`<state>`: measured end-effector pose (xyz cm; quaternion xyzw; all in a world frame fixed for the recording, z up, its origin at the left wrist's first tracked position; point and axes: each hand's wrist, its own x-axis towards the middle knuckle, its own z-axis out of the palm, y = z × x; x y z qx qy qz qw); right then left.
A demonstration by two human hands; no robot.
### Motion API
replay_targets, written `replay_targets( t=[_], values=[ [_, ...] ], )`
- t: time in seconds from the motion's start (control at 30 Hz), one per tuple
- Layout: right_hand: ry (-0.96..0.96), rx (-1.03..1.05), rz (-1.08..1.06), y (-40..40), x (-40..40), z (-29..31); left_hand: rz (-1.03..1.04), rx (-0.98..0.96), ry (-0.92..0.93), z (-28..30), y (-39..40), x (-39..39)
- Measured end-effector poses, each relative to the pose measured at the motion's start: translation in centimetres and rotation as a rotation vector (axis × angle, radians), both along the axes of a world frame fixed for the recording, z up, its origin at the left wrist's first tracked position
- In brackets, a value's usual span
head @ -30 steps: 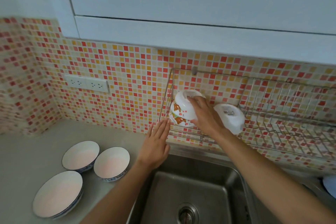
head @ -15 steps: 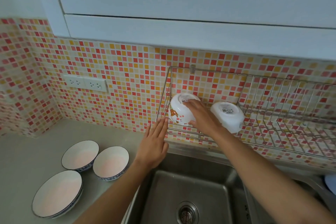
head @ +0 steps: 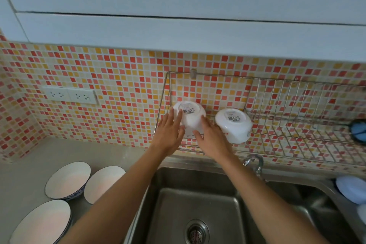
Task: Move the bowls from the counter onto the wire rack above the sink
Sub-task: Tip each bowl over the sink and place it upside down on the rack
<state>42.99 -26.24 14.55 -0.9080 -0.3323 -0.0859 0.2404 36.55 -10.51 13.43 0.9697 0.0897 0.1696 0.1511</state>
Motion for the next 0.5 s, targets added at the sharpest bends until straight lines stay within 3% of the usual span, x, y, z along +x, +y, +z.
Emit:
replay_targets(
  t=[0.17, 0.33, 0.5],
  values=[
    [-0.001, -0.035, -0.027, 0.1, 0.3, -0.5, -0.005, -0.086, 0.029, -0.4, 0.5, 0.7],
    [-0.187, -0.134, -0.124, -1.3, 0.7, -0.5, -0.009, -0.073, 0.021, -0.4, 0.4, 0.5],
    [-0.018, -0.175, -0.404, -4.5, 1.1, -0.9, -0.027, -0.072, 0.030, -0.6, 0.5, 0.5]
  ],
)
